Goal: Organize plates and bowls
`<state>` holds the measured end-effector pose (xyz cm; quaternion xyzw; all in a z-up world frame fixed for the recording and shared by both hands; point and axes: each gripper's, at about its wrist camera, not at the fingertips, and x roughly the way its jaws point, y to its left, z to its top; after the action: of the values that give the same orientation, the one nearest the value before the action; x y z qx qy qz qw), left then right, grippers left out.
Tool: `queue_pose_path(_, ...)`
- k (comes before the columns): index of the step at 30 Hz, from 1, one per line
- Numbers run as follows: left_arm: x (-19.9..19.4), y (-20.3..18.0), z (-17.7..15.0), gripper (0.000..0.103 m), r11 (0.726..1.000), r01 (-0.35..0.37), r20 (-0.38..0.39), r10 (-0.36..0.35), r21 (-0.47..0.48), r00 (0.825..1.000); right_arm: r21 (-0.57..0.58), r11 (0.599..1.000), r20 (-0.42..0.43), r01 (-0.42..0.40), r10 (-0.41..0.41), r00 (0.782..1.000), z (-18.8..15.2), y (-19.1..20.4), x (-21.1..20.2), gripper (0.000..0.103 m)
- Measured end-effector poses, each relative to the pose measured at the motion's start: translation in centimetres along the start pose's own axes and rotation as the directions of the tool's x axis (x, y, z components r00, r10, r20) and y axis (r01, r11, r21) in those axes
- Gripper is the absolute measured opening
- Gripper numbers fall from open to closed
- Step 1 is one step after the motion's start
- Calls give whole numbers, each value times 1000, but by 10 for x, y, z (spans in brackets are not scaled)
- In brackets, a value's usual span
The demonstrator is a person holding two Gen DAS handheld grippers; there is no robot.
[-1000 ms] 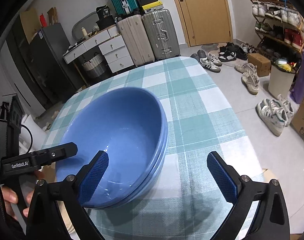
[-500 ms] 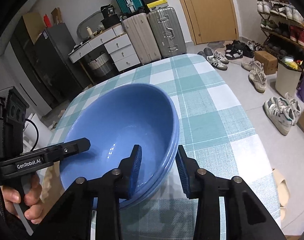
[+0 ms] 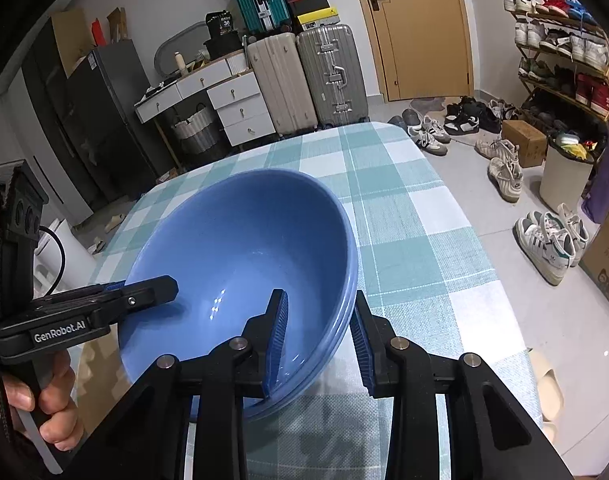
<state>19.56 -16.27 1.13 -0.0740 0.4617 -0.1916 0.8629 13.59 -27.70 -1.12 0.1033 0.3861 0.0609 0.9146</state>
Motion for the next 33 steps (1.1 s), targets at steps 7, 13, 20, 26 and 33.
queue_pose_path(7,-23,-15,-3,25,1000,-7,40,6,18,999,-14,1000,43,0,1,999,5,3,-26,33)
queue_pose_path(13,-54,-22,-10,25,1000,-13,81,11,27,997,-30,1000,75,-3,5,997,8,13,-48,33)
queue_pose_path(20,-93,-20,-22,25,998,-51,128,48,23,991,-62,998,96,-33,39,995,6,35,-65,33)
queue_pose_path(26,-125,-7,-38,25,996,-88,155,88,-5,984,-89,993,85,-76,84,993,2,58,-65,33)
queue_pose_path(33,-148,19,-56,25,991,-122,156,129,-52,979,-127,985,57,-113,121,991,-4,86,-57,33)
